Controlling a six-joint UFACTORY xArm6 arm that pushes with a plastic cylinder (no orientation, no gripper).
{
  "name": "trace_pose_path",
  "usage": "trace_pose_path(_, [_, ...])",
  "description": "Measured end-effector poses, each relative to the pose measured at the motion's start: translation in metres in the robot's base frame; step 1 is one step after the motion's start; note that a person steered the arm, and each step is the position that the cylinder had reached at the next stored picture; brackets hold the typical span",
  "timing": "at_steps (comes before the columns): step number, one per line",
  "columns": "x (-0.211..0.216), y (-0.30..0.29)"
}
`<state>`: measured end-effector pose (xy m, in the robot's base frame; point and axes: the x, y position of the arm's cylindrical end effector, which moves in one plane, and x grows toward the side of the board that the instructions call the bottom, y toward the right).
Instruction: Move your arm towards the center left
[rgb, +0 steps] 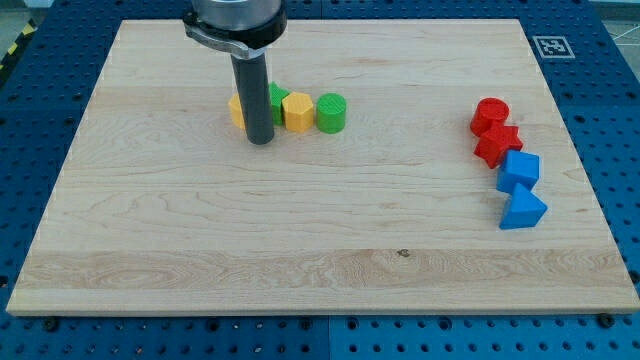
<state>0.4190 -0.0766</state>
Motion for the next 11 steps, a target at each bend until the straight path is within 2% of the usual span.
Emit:
trace_pose_path(1, [0.000, -0.010])
trace_pose_path(3, [0.000, -0.106])
trace_pose_path(9, [0.000, -0.114])
trace_pose_path(11, [0.012, -0.114])
